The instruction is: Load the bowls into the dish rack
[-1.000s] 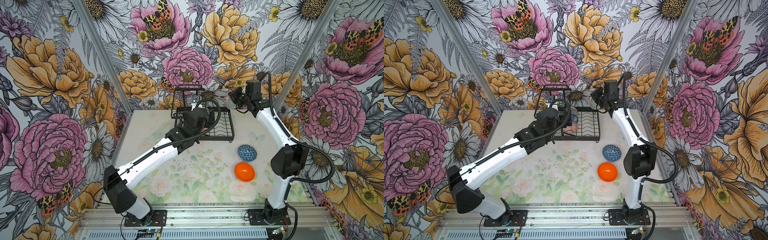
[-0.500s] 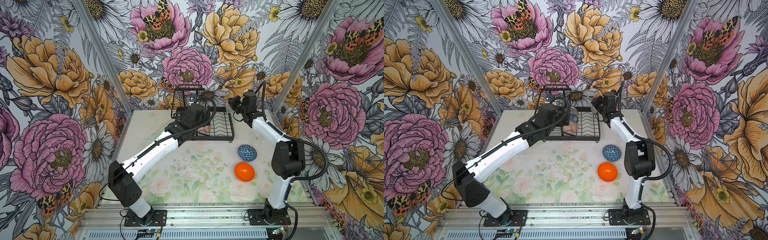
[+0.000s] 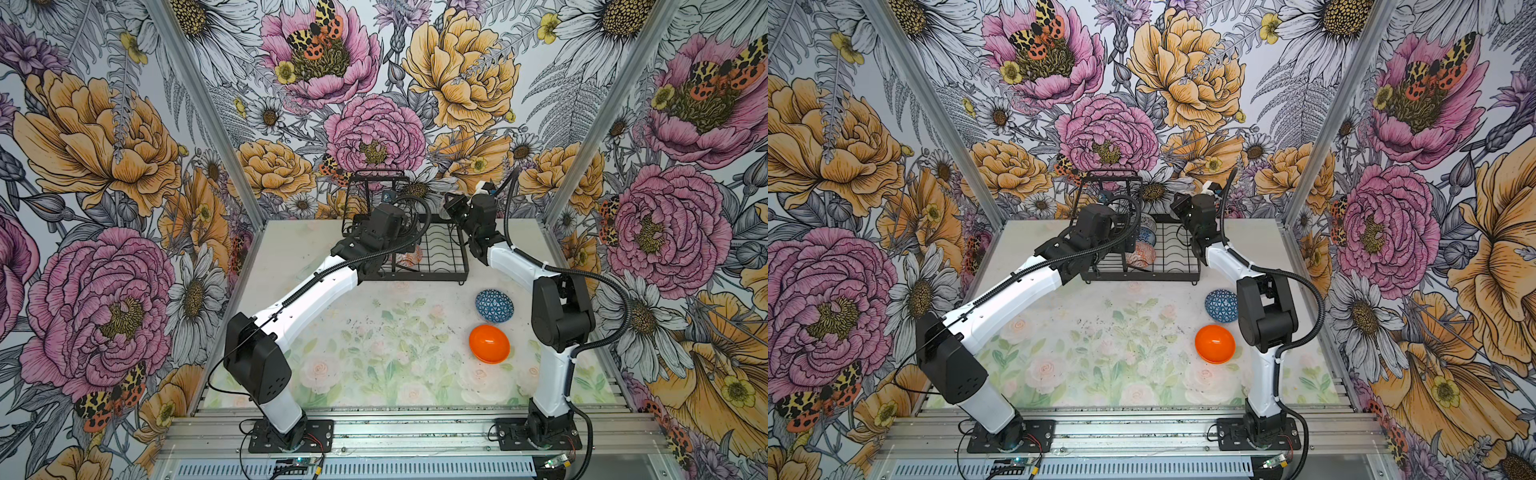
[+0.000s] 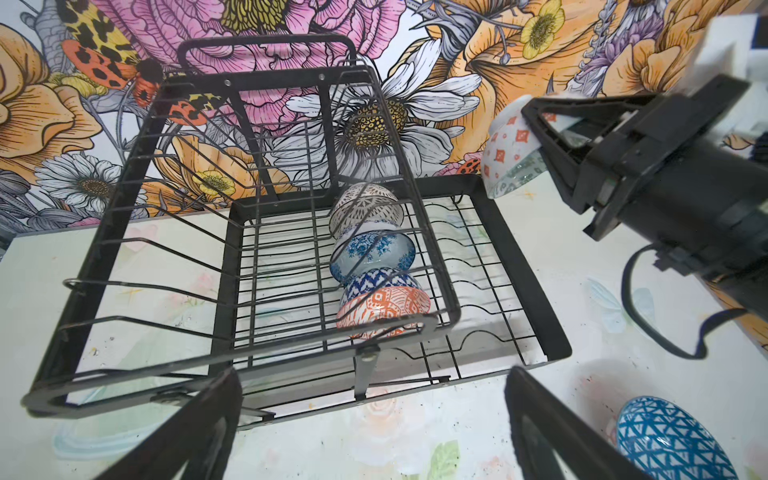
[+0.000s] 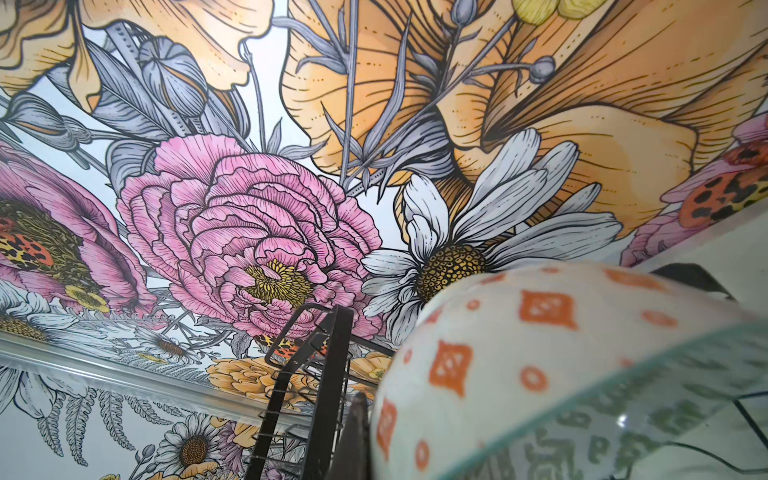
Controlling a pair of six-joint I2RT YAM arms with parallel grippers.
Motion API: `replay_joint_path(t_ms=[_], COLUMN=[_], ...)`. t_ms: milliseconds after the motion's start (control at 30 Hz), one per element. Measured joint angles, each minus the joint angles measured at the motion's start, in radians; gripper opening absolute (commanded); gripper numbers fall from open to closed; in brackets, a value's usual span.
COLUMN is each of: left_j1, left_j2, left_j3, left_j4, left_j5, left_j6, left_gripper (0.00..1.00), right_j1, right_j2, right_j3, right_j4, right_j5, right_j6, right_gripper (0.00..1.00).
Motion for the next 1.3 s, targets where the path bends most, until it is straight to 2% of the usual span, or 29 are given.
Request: replay_joint_path(t_ms=[600, 1000, 1300], left_j1=[0.051, 0.059, 0.056], left_j2=[0.018, 0.055, 0.062], left_j3=[0.030, 0.068, 0.074], left_j4=[-0.007, 0.009, 0.017], left_j5=[0.038, 0.138, 0.171], left_j6=[0.003, 0.020, 0.020], left_gripper=[0.99, 0.99, 0.99], right_j1=[0.002, 0.008, 0.008], right_j2=[0.217, 0.263, 0.303], right_j3=[0.016, 0.067, 0.086], right_j4=[0.155, 0.185, 0.205], right_j5=[0.020, 0.030, 0.040], right_j6=[0.111, 0.151, 0.169], right_gripper=[0.00, 0.00, 0.00])
